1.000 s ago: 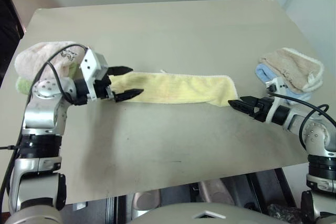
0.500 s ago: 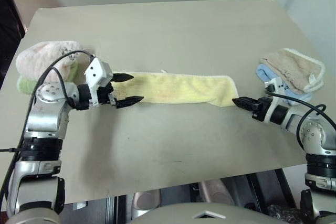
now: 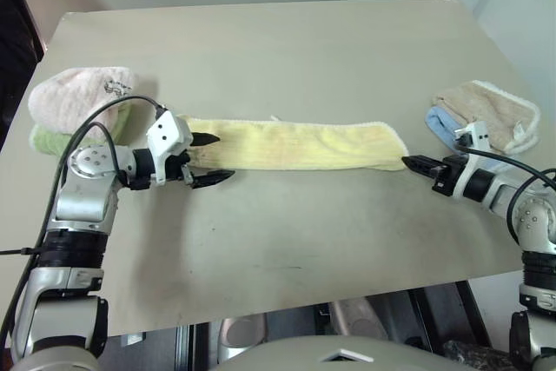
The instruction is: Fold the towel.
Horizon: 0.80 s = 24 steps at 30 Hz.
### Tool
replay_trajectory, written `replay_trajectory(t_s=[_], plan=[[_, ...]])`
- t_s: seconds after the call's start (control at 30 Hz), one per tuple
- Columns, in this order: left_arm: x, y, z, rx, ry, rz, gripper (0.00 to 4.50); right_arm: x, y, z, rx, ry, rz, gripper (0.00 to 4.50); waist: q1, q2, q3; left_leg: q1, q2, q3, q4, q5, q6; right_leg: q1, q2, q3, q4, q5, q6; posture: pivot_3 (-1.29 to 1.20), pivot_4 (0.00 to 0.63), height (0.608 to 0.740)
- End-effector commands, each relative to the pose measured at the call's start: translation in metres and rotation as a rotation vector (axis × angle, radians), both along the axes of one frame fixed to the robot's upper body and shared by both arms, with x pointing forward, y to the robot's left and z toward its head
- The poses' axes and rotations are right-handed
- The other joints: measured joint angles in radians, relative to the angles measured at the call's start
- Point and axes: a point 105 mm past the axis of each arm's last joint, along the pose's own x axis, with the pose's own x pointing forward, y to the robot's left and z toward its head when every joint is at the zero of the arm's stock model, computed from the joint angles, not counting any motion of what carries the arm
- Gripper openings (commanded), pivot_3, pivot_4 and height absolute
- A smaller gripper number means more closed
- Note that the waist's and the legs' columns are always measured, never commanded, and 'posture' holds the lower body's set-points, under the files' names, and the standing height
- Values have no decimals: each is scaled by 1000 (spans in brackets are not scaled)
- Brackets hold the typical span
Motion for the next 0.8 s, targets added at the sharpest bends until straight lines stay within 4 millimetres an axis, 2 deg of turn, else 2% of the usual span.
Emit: replay_trajectory(t_s=[0.03,0.17,0.27,0.4,0.63,0.8], plan=[[3,-2,10,3,-46,-14,4500,3,-5,17,-22,-67,-9,40,0,0,0,0,0,0,0,0,0,0,0,0,0,0,0,0,150,740],[2,-1,10,4,-46,-14,4500,-3,9,20,-4,-65,47,40,0,0,0,0,0,0,0,0,0,0,0,0,0,0,0,0,150,740],[1,0,10,4,-45,-14,4500,-10,15,22,28,-31,78,606,0,0,0,0,-1,0,0,0,0,0,0,0,0,0,0,0,150,740],[-1,0,9,1,-43,-16,4500,-13,10,24,14,-24,55,1986,0,0,0,0,-2,0,0,0,0,0,0,0,0,-1,1,0,150,740],[-4,-2,7,-4,-40,-19,4500,-12,-12,25,0,-13,-42,4383,0,0,0,0,-2,0,0,0,0,0,0,0,0,-1,1,0,150,740],[-3,-3,8,-8,-42,-22,4500,-17,-25,29,31,15,-129,4484,0,0,0,0,-2,0,-1,0,0,0,0,0,0,-2,1,0,150,740]])
